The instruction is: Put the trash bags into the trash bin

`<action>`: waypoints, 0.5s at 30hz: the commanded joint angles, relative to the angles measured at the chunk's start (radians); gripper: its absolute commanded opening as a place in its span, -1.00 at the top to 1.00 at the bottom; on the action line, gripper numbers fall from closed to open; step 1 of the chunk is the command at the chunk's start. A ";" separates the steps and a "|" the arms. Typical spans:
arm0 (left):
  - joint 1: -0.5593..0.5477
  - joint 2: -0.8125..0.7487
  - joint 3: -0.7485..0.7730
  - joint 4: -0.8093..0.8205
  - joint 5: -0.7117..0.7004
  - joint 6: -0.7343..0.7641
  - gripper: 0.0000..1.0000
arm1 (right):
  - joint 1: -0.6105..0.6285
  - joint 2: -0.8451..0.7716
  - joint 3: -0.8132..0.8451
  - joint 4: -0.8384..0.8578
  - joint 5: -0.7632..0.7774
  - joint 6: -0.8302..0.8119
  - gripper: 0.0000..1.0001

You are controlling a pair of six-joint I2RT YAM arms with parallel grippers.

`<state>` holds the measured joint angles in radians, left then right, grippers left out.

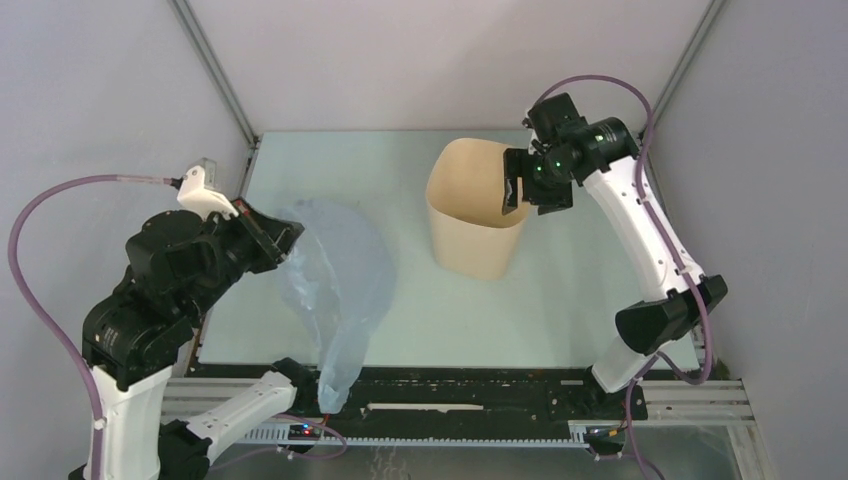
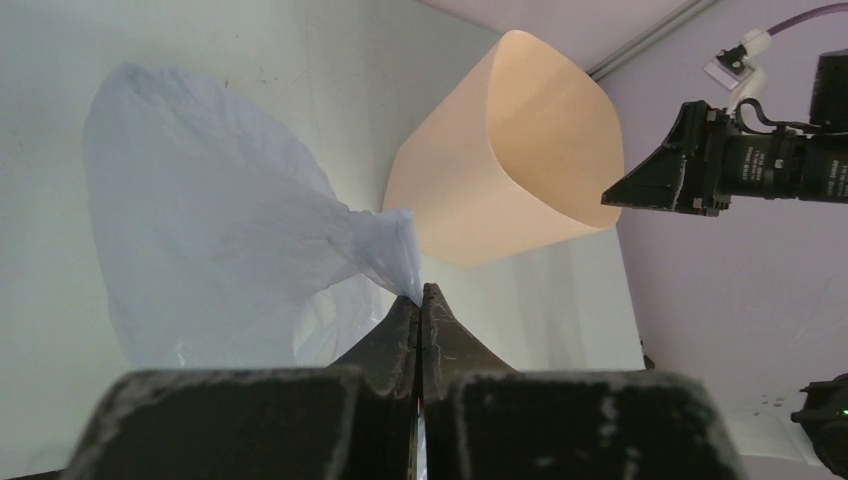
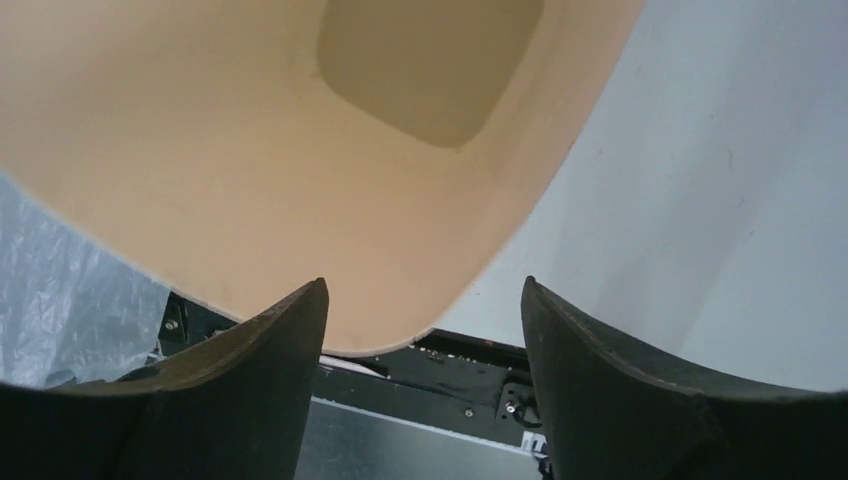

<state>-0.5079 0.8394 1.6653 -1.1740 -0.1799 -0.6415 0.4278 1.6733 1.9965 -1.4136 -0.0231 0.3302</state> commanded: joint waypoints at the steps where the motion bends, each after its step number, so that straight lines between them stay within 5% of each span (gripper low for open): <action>1: 0.005 0.012 0.049 0.017 -0.004 -0.019 1.00 | 0.023 -0.095 0.091 0.011 -0.017 -0.066 -0.65; 8: 0.005 0.025 0.089 0.026 0.007 -0.021 1.00 | 0.217 -0.120 0.254 -0.072 0.119 -0.132 -0.81; 15: 0.005 0.047 0.150 0.031 0.032 -0.035 1.00 | 0.633 -0.111 0.143 0.122 0.140 -0.142 -0.86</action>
<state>-0.5079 0.8692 1.7645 -1.1728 -0.1715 -0.6556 0.8875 1.5372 2.2021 -1.4055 0.1005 0.2123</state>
